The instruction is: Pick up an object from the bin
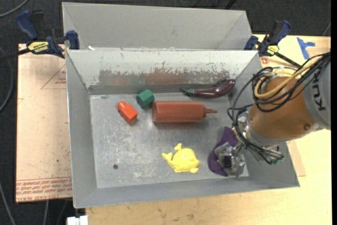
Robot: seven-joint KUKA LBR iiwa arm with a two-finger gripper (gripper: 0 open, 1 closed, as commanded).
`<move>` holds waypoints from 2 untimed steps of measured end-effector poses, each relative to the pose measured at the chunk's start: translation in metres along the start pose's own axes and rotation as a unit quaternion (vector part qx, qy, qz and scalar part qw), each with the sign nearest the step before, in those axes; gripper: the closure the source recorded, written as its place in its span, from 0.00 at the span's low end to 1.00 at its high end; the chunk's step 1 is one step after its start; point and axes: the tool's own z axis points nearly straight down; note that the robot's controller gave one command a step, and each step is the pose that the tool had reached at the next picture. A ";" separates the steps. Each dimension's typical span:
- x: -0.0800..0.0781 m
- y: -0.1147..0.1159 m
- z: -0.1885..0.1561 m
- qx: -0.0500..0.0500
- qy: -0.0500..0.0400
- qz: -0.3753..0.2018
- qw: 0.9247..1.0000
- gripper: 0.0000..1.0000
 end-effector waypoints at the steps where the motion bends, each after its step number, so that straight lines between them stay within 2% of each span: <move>1: 0.000 0.000 0.000 0.000 0.000 -0.001 1.000 1.00; 2: -0.003 0.009 -0.086 0.000 -0.001 -0.037 0.999 1.00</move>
Offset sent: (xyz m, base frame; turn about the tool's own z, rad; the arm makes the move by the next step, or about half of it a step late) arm -0.0036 0.0084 0.0861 -0.0756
